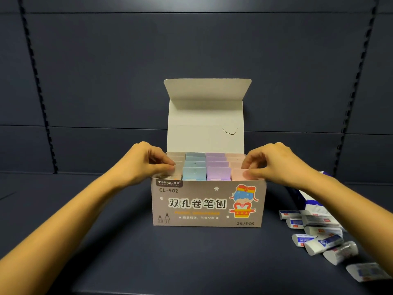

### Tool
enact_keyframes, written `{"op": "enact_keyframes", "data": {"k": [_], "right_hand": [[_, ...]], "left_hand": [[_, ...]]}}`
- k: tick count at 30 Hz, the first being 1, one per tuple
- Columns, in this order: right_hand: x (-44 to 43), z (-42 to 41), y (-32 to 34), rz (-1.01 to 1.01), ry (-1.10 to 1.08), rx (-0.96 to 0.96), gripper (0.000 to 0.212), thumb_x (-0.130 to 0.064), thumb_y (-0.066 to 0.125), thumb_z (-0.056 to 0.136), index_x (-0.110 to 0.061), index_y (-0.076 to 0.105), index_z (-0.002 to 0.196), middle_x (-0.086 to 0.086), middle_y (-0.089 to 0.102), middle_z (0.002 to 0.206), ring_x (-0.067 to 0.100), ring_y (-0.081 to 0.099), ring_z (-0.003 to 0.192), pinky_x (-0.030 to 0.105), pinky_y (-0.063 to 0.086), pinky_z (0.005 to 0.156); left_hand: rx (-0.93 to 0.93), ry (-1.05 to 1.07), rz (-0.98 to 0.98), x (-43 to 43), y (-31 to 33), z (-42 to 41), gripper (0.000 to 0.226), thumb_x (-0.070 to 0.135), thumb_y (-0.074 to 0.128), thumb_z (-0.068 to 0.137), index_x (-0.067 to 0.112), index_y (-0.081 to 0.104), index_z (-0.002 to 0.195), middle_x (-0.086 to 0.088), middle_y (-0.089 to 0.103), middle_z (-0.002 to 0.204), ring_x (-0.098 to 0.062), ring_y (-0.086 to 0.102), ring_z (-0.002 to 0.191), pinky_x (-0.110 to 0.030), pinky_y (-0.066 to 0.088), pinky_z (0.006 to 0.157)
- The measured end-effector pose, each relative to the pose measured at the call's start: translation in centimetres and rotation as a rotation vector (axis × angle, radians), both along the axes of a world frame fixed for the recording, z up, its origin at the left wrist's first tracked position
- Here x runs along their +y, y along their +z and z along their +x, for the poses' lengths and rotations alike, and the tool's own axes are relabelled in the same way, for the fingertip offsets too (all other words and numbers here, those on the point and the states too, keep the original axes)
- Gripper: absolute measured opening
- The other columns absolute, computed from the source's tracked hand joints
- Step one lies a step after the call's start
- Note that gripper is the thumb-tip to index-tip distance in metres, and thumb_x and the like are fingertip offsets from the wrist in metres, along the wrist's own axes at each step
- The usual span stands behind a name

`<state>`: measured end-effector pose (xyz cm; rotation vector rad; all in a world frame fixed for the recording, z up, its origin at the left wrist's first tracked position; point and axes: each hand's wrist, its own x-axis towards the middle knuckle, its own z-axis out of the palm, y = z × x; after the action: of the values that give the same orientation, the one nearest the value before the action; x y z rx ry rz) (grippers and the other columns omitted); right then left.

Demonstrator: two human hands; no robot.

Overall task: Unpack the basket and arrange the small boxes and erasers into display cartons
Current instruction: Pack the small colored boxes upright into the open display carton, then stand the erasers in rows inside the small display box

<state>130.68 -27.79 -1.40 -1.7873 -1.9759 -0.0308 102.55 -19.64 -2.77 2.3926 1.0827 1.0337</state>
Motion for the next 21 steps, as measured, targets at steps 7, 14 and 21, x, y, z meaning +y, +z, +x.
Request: {"op": "enact_keyframes", "data": {"k": [7,14,21], "right_hand": [[-0.5,0.3,-1.0,-0.062,-0.09,0.151,0.048,-0.027,0.057,0.091,-0.018,0.043,0.136,0.002,0.048,0.14,0.019,0.051,0.121,0.036,0.045,0.098],[-0.8,-1.9,-1.7,-0.113,-0.09,0.29,0.038,-0.026,0.049,0.094,-0.015,0.05,0.131,0.004,0.057,0.13,0.019,0.056,0.114,0.034,0.049,0.093],[0.2,-6.3,-1.9,-0.096,-0.1,0.276,0.034,-0.026,0.048,0.094,-0.012,0.055,0.124,0.008,0.06,0.124,0.024,0.056,0.113,0.042,0.047,0.098]], "left_hand": [[-0.033,0.009,0.016,0.5,-0.6,-0.5,0.014,0.013,0.072,0.078,0.019,0.074,0.09,0.01,0.066,0.097,-0.007,0.065,0.089,-0.019,0.053,0.073],[0.006,0.082,0.022,1.0,-0.2,-2.2,0.012,0.015,0.073,0.077,0.021,0.071,0.087,0.011,0.067,0.091,-0.003,0.062,0.087,-0.01,0.042,0.067],[-0.02,0.123,-0.05,1.3,-0.1,-6.7,0.012,0.014,0.073,0.077,0.019,0.073,0.088,0.007,0.07,0.093,-0.011,0.063,0.092,-0.024,0.048,0.078]]}}
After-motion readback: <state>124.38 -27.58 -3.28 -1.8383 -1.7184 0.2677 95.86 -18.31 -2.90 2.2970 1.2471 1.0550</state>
